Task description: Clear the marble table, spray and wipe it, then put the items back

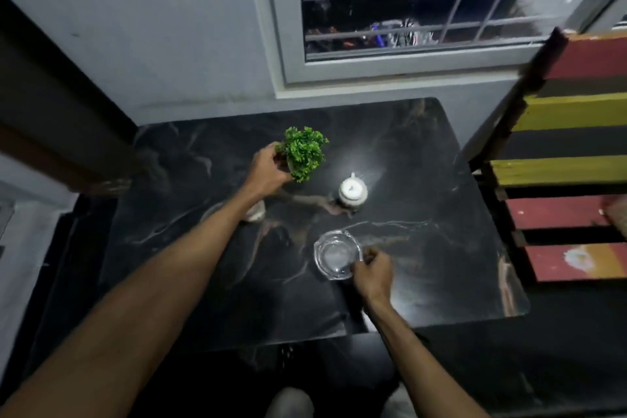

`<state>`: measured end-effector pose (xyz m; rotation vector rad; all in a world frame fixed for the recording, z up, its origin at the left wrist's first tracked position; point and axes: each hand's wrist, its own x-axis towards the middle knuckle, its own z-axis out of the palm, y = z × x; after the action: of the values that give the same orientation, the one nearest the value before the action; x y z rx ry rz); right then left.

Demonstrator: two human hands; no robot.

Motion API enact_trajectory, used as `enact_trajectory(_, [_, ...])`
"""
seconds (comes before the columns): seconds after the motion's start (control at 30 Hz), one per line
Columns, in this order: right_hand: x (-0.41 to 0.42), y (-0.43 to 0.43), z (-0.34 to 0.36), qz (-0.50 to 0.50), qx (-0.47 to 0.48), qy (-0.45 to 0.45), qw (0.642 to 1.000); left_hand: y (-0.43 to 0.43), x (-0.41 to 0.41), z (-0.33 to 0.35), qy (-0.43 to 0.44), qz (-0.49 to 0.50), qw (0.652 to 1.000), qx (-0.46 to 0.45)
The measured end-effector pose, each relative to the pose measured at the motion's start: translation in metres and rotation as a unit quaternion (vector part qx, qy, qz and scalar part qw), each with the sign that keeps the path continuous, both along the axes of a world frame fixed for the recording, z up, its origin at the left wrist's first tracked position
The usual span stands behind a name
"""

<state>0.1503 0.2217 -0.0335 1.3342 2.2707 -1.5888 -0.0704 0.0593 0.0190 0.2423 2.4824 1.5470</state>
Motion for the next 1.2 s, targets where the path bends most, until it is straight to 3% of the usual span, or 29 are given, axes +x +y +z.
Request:
enact_trajectory(0.2, [-0.006, -0.069, -0.016, -0.017, 0.035, -0.031, 0.999, -0.029, -0.003, -0.025, -0.032, 0.003, 0.999, 0.008])
enact_trajectory(0.47, [-0.014, -0.071, -0.017, 0.013, 0.052, -0.065, 0.996, -0.026, -0.017, -0.038, -0.067, 0.0, 0.998, 0.016])
enact_trajectory(0.6, [-0.014, -0.065, -0.009, 0.086, 0.148, -0.088, 0.981, -0.018, -0.028, -0.041, -0.081, -0.004, 0.997, 0.01])
enact_trajectory(0.77, [-0.035, -0.057, 0.006, 0.167, 0.277, 0.025, 0.946, -0.001, -0.047, -0.048, -0.072, 0.021, 0.997, -0.033])
enact_trajectory(1.2, [-0.06, -0.035, -0.016, 0.221, 0.246, 0.082, 0.94, 0.024, -0.082, -0.07, -0.082, 0.081, 0.991, -0.073])
